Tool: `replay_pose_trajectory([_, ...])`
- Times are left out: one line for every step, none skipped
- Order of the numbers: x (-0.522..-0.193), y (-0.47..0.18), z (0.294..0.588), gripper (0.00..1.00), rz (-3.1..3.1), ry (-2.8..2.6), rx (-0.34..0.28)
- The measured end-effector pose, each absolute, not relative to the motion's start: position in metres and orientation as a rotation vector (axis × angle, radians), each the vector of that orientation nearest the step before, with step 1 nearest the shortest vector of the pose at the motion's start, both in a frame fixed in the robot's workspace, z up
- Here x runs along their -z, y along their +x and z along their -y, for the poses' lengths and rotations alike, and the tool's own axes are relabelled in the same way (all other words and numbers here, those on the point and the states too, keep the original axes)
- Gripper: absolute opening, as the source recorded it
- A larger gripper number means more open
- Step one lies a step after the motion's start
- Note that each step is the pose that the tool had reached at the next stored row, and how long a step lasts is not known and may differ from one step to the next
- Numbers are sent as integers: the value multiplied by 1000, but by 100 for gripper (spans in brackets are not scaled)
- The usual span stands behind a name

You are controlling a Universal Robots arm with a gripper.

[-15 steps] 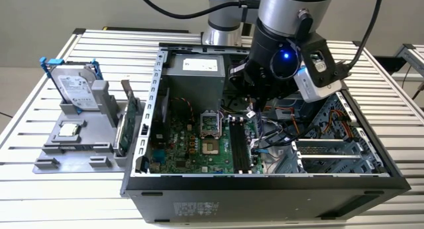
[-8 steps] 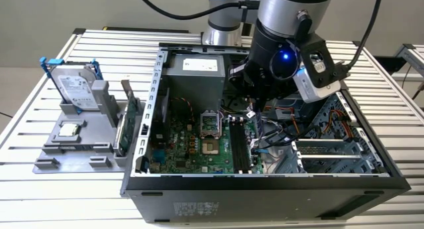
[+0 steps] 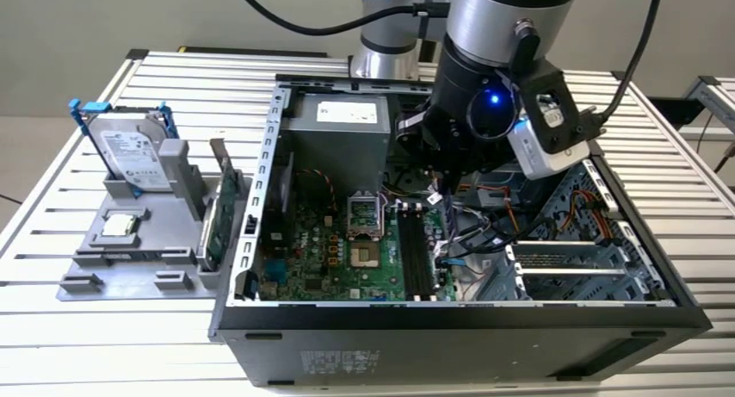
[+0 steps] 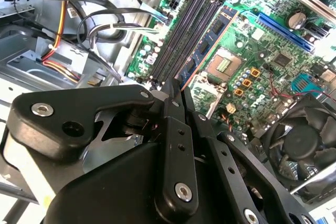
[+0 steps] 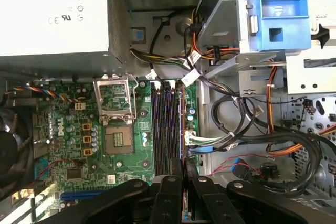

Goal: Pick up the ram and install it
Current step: 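Insert the ram into the slot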

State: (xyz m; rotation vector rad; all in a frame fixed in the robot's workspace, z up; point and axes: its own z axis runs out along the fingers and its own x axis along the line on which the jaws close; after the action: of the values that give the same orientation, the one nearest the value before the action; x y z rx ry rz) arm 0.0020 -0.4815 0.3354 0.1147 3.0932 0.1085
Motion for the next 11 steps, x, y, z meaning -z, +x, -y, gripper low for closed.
replay_pose_trajectory([-335,2,482,0,-3093,115,-109])
replay_pose_trajectory([-335,2,482,0,-3093,115,-109])
replay_pose_trajectory([-335,2,482,0,-3093,115,-109])
replay_pose_trajectory([-335,2,482,0,-3093,115,-109])
replay_pose_trajectory([-335,2,482,0,-3093,115,-109])
replay_pose_trajectory([-334,2,482,0,-3093,115,-110])
replay_pose_trajectory([-334,2,482,0,-3093,115,-110])
replay_pose_trajectory([-333,2,482,0,-3093,115,-109])
replay_pose_trajectory([-333,2,482,0,-3093,115,-109])
replay_pose_trajectory([-332,2,482,0,-3093,115,-109])
replay_pose_trajectory([-331,2,482,0,-3093,115,-109])
